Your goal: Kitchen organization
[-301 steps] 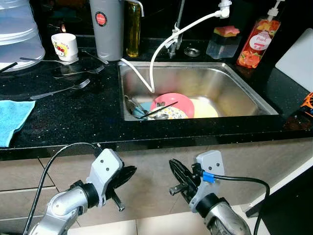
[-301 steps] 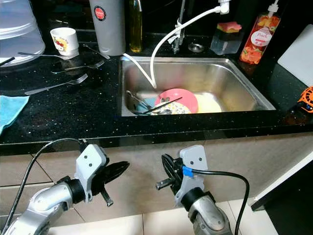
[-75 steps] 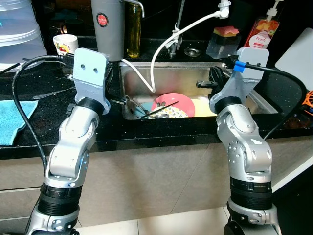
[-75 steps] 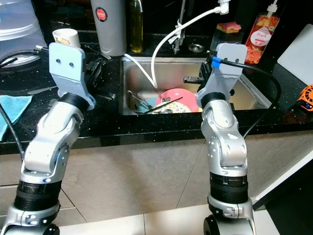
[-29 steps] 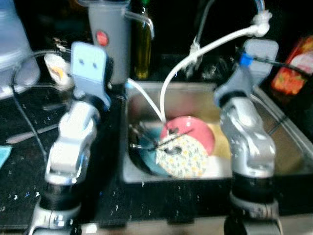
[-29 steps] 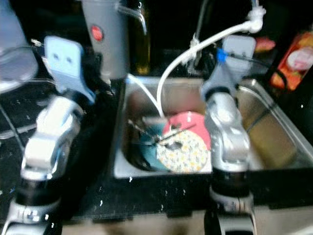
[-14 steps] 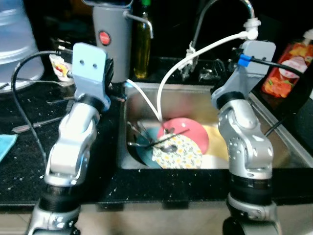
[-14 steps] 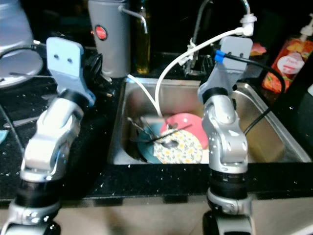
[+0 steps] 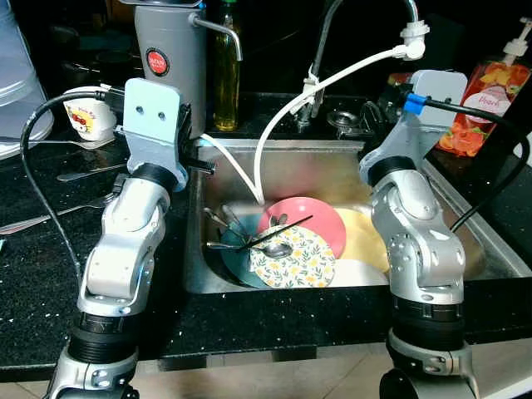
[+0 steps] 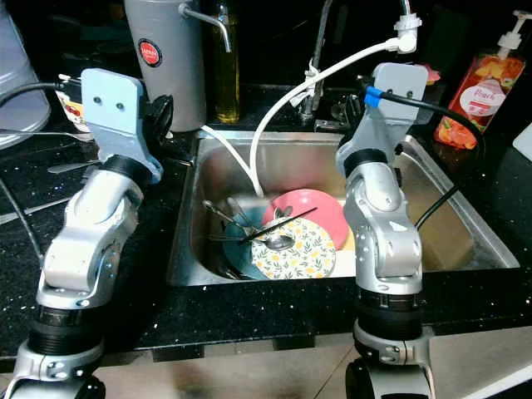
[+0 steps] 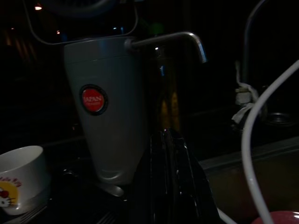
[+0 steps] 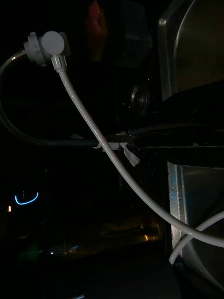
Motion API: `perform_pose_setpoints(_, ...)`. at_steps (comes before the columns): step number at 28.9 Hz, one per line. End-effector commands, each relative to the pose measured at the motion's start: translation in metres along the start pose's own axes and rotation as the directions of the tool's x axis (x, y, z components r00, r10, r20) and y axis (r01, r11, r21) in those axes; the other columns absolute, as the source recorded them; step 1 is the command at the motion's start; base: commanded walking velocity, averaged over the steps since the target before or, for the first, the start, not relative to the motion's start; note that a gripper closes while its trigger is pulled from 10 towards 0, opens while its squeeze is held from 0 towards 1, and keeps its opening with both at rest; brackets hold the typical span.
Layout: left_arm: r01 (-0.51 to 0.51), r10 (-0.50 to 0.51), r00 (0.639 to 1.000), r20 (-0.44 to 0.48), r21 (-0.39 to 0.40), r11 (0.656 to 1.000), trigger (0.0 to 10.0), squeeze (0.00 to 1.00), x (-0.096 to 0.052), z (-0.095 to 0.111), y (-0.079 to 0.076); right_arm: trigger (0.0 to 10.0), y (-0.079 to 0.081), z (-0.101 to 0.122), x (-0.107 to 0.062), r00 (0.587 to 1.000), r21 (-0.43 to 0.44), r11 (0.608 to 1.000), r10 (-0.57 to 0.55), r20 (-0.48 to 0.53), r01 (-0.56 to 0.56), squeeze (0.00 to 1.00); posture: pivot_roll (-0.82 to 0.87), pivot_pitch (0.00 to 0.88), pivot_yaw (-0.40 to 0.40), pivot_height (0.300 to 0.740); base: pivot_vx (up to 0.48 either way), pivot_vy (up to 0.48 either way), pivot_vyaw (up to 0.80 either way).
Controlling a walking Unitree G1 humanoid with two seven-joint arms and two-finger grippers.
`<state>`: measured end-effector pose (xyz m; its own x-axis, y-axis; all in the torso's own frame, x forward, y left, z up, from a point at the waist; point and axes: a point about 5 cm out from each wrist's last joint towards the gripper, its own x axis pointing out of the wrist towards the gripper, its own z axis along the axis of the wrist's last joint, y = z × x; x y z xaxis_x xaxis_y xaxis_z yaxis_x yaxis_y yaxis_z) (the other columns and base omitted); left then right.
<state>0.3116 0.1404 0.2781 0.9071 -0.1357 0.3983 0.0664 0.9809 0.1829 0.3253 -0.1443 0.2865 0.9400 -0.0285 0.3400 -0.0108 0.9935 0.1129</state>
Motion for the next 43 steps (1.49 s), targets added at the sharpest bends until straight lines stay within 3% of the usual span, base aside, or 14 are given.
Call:
perform_pose_setpoints(1,-0.027,0.027,0.999,-0.028,0.024,0.999,10.0,0.00,0.001,-0.004,0.003,10.0,-0.001,-0.002,0.000,1.000,0.008,1.000,0.000,-0.013,0.000,0.00,0.17,0.010,-0.071,0.740,0.000,0.000,0.00)
perform_pose_setpoints(6,-0.085,0.092,0.994,-0.056,0.105,0.991,10.0,0.00,0.004,-0.002,0.013,10.0,-0.001,-0.002,-0.001,1.000,0.007,1.000,0.008,-0.011,-0.008,0.00,0.18,0.013,-0.071,0.740,0.000,0.000,0.00)
perform_pose_setpoints(10,-0.175,0.220,0.952,-0.214,0.208,0.962,10.0,0.00,0.009,-0.009,0.038,10.0,0.001,0.001,0.000,0.999,0.003,0.999,0.046,-0.002,-0.046,0.00,0.20,0.018,-0.074,0.740,0.000,0.000,0.00)
perform_pose_setpoints(14,-0.173,0.226,0.946,-0.234,0.226,0.959,10.0,0.00,0.013,-0.007,0.044,10.0,0.002,0.004,0.001,0.998,0.002,0.998,0.063,0.006,-0.063,0.00,0.20,0.018,-0.076,0.740,0.000,0.000,0.00)
perform_pose_setpoints(18,-0.019,0.160,0.916,-0.369,0.357,0.934,10.0,0.00,0.030,-0.009,0.067,10.0,0.002,0.017,0.009,0.993,-0.017,0.993,0.113,0.037,-0.113,0.00,0.22,0.017,-0.076,0.740,0.000,0.000,0.00)
perform_pose_setpoints(24,0.167,0.094,0.867,-0.489,0.464,0.870,10.0,0.00,0.026,-0.012,0.087,10.0,0.000,0.019,0.010,0.992,-0.018,0.993,0.115,0.042,-0.114,0.00,0.24,0.020,-0.062,0.740,0.000,0.000,0.00)
perform_pose_setpoints(27,0.200,0.083,0.855,-0.512,0.473,0.858,10.0,0.00,0.022,-0.012,0.090,10.0,-0.001,0.017,0.009,0.993,-0.016,0.994,0.113,0.038,-0.112,0.00,0.24,0.022,-0.060,0.740,0.000,0.000,0.00)
perform_pose_setpoints(30,0.304,0.000,0.827,-0.563,0.447,0.841,10.0,0.00,0.007,-0.015,0.076,10.0,-0.002,0.013,0.006,0.994,-0.011,0.994,0.109,0.025,-0.109,0.00,0.25,0.022,-0.055,0.740,0.000,0.000,0.00)
perform_pose_setpoints(32,0.341,-0.028,0.803,-0.596,0.420,0.841,10.0,0.00,-0.007,-0.021,0.060,10.0,-0.001,0.011,0.006,0.993,-0.007,0.994,0.113,0.019,-0.113,0.00,0.25,0.020,-0.054,0.740,0.000,0.000,0.00)
perform_pose_setpoints(34,0.343,-0.027,0.797,-0.604,0.416,0.842,10.0,0.00,-0.011,-0.023,0.056,10.0,0.000,0.010,0.006,0.993,-0.006,0.993,0.115,0.019,-0.115,0.00,0.25,0.020,-0.054,0.740,0.000,0.000,0.00)
perform_pose_setpoints(35,0.351,-0.028,0.788,-0.615,0.412,0.841,10.0,0.25,-0.015,-0.025,0.052,10.0,0.000,0.010,0.006,0.993,-0.005,0.993,0.118,0.017,-0.118,0.00,0.25,0.020,-0.054,0.740,0.000,0.000,0.00)
perform_pose_setpoints(36,0.357,-0.031,0.779,-0.626,0.402,0.843,10.0,1.00,-0.019,-0.027,0.047,10.0,0.000,0.010,0.007,0.993,-0.005,0.993,0.120,0.015,-0.120,0.00,0.26,0.018,-0.055,0.740,0.000,0.000,0.00)
perform_pose_setpoints(40,0.387,-0.014,0.767,-0.641,0.446,0.807,10.0,1.00,-0.027,-0.032,0.041,10.0,0.000,0.008,0.007,0.992,-0.004,0.992,0.124,0.009,-0.124,0.00,0.26,0.015,-0.053,0.740,0.000,0.000,0.00)
perform_pose_setpoints(43,0.355,0.039,0.769,-0.638,0.478,0.804,10.0,1.00,-0.026,-0.034,0.045,10.0,0.001,0.007,0.007,0.992,-0.003,0.992,0.125,0.007,-0.125,0.00,0.25,0.013,-0.044,0.740,0.000,0.000,0.00)
